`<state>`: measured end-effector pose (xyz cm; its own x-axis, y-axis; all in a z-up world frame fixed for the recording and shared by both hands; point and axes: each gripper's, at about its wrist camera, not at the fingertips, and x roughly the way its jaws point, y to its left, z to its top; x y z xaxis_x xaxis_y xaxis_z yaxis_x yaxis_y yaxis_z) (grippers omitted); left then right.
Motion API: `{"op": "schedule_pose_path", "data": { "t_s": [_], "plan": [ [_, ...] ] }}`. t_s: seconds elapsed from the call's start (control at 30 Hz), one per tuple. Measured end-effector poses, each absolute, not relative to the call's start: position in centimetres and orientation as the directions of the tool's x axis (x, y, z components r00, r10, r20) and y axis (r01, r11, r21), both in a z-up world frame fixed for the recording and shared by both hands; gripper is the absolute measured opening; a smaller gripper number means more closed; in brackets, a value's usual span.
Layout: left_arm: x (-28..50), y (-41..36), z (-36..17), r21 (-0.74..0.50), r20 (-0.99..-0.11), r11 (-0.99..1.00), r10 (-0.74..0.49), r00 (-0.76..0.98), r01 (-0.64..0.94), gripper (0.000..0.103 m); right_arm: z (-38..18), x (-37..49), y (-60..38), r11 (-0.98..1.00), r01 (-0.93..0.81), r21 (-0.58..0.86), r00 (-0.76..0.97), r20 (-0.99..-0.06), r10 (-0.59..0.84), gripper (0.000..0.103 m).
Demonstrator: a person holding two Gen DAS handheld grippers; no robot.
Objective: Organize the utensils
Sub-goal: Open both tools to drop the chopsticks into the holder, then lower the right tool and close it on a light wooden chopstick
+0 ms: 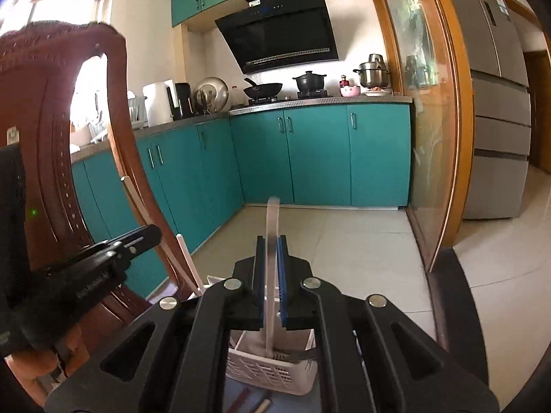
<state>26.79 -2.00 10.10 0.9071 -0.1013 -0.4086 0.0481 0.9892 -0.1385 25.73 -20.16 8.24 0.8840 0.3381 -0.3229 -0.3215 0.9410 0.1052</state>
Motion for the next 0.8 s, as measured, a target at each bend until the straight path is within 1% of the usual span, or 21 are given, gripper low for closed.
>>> {"op": "schedule_pose_path", "data": {
  "t_s": [0.03,0.1,0.2,0.33,0.47,0.53,0.6,0.67,0.73,0.77,0.8],
  "plan": [
    [26.8,-2.2,9.9,-0.128,-0.412,0.991,-0.098,0.906,0.049,0.007,8.2,25.6,-20.0,0.942,-0.321,0.099,0.884,-0.325,0.335,0.011],
    [26.6,-2.5,9.9,-0.120,-0.414,0.991,-0.101,0.905,0.055,0.007,8.3,24.9,-20.0,0.943,-0.321,0.090,0.889,-0.315,0.333,0.023],
    [26.5,-2.7,9.9,-0.112,-0.413,0.992,-0.102,0.905,0.061,0.007,8.8,24.0,-20.2,0.941,-0.326,0.085,0.896,-0.288,0.337,0.033],
    [25.2,-2.3,10.1,-0.107,-0.408,0.992,-0.102,0.907,0.064,0.007,9.4,22.9,-20.2,0.931,-0.351,0.101,0.891,-0.270,0.365,0.035],
    [23.6,-1.6,10.5,-0.117,-0.399,0.991,-0.111,0.910,0.070,0.017,9.5,21.0,-20.2,0.921,-0.377,0.101,0.880,-0.270,0.390,0.035],
    [21.8,-0.8,11.2,-0.128,-0.378,0.989,-0.119,0.918,0.076,0.020,9.5,19.8,-20.6,0.917,-0.383,0.114,0.870,-0.290,0.399,0.035],
    [20.3,-0.1,11.5,-0.134,-0.365,0.988,-0.121,0.923,0.077,0.022,9.0,18.7,-20.9,0.903,-0.408,0.136,0.839,-0.334,0.430,0.035],
    [19.0,0.6,11.3,-0.119,-0.375,0.990,-0.111,0.920,0.071,0.022,7.3,17.5,-21.0,0.887,-0.438,0.147,0.793,-0.402,0.458,0.035],
    [18.5,1.0,10.2,-0.107,-0.410,0.993,-0.090,0.908,0.050,0.022,4.3,17.2,-20.6,0.880,-0.449,0.156,0.742,-0.483,0.465,0.035],
    [18.5,1.3,9.2,-0.111,-0.440,0.993,-0.088,0.894,0.043,0.022,2.1,17.7,-20.3,0.879,-0.446,0.170,0.704,-0.539,0.462,0.035],
    [18.7,1.5,7.8,-0.114,-0.474,0.993,-0.086,0.876,0.036,0.022,-1.1,18.9,-19.8,0.884,-0.423,0.199,0.647,-0.617,0.448,0.034]
  ]
}}
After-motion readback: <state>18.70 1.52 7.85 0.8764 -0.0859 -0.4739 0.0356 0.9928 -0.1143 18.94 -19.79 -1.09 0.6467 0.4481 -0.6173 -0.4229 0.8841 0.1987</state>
